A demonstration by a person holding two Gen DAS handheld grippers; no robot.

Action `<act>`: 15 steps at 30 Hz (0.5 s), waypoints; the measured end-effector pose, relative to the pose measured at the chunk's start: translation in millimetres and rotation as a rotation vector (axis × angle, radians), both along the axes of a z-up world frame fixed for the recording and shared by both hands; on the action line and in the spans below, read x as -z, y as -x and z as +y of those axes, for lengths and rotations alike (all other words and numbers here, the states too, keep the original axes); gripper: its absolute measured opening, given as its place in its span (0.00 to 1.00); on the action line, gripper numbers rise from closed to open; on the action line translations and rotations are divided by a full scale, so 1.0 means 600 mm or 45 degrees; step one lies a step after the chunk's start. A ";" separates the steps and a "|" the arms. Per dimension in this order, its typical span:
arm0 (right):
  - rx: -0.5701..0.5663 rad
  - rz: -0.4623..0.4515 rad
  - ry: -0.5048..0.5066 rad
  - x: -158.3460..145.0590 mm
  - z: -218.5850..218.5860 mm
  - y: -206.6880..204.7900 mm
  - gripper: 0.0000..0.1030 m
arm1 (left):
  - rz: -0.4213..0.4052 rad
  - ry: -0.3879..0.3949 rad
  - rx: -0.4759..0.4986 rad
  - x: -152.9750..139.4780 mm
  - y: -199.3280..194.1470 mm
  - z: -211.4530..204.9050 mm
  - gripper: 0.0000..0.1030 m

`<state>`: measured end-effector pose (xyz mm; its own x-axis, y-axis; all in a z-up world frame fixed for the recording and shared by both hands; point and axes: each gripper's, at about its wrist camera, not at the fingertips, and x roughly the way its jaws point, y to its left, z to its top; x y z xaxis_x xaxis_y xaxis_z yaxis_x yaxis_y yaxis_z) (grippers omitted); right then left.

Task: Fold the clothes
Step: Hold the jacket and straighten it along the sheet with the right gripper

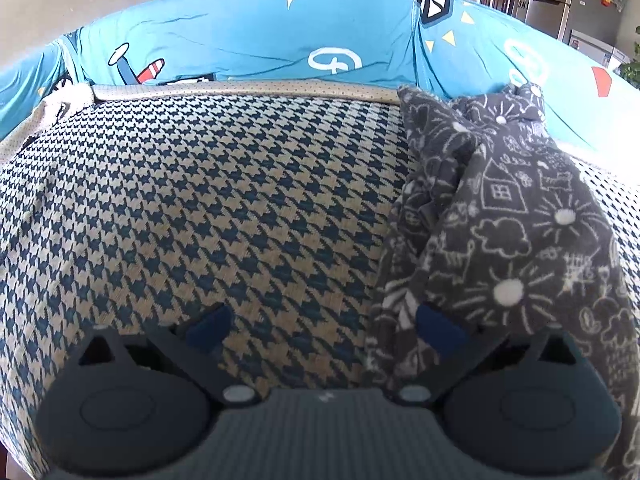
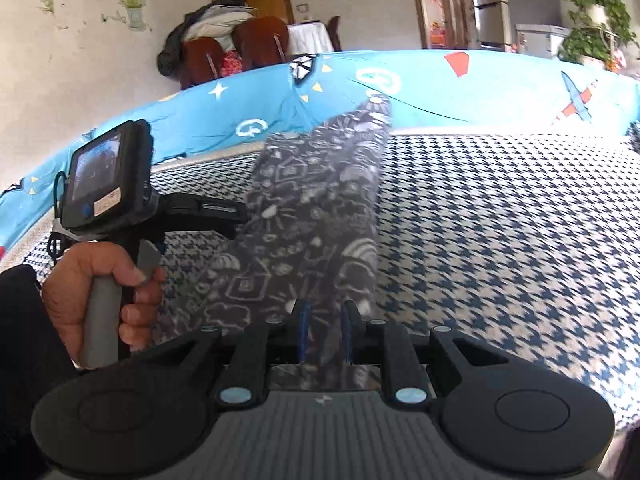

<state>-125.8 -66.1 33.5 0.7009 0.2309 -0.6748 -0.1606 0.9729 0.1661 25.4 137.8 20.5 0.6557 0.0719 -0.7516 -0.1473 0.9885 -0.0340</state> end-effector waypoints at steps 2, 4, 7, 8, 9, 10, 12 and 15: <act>-0.014 -0.006 0.002 0.000 0.004 -0.005 0.18 | -0.026 -0.001 0.000 -0.007 0.005 0.000 1.00; -0.027 -0.013 0.004 0.000 0.008 -0.011 0.18 | -0.042 0.003 0.008 -0.011 0.010 -0.001 1.00; -0.041 0.004 0.040 0.020 0.017 -0.013 0.18 | -0.048 0.004 0.014 -0.015 0.014 -0.003 1.00; -0.045 -0.007 0.052 0.024 0.020 -0.011 0.18 | -0.049 0.003 0.016 -0.015 0.015 -0.003 1.00; -0.049 -0.011 0.065 0.025 0.024 -0.010 0.18 | -0.051 0.001 0.018 -0.015 0.016 -0.004 1.00; -0.050 -0.008 0.069 0.025 0.026 -0.011 0.18 | -0.052 -0.002 0.022 -0.015 0.016 -0.006 1.00; -0.042 0.004 0.052 0.026 0.025 -0.014 0.18 | -0.052 -0.009 0.028 -0.014 0.017 -0.009 1.00; -0.026 0.023 0.003 0.028 0.017 -0.017 0.19 | -0.054 -0.017 0.035 -0.012 0.020 -0.014 1.00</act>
